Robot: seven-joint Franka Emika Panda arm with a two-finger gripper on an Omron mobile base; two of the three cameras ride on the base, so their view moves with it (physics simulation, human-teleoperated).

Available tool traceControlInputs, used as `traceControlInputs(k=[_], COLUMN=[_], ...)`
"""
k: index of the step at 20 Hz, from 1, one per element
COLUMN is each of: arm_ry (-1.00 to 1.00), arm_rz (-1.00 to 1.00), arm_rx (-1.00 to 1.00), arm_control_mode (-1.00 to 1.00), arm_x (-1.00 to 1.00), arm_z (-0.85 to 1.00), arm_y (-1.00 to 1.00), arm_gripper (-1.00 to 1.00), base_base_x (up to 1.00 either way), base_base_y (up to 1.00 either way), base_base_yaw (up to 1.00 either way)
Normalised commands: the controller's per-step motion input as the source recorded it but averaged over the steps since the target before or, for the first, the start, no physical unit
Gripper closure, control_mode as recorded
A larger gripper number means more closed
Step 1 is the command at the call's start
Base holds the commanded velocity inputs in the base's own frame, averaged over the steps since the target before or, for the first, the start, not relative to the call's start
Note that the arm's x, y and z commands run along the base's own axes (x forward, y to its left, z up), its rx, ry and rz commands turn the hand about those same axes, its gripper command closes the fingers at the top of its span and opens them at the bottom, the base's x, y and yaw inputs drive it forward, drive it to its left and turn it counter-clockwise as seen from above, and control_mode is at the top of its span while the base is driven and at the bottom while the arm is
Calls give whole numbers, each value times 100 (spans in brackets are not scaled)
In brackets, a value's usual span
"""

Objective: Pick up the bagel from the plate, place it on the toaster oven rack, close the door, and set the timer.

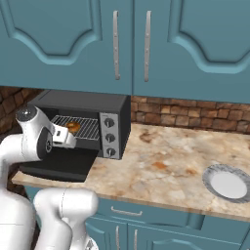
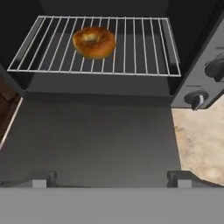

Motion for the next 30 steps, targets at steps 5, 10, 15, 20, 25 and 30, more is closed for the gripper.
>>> traceControlInputs(k=[5, 10, 15, 20, 25, 30], arm_ry=[14, 26, 27, 26, 4, -11], arm_rz=[10, 7, 6, 8, 12, 12], arm_rx=[-8, -16, -20, -22, -21, -15], arm_control_mode=[-100, -100, -100, -100, -100, -100], arm_x=[-65, -17, 0, -1, -26, -28], arm_z=[38, 2, 0, -1, -33, -46], arm_y=[14, 29, 31, 21, 9, 4], arm_gripper=[-100, -100, -100, -100, -100, -100], base_base_x=[0, 0, 0, 0, 0, 0], base_base_y=[0, 0, 0, 0, 0, 0], base_base_yaw=[0, 0, 0, 0, 0, 0])
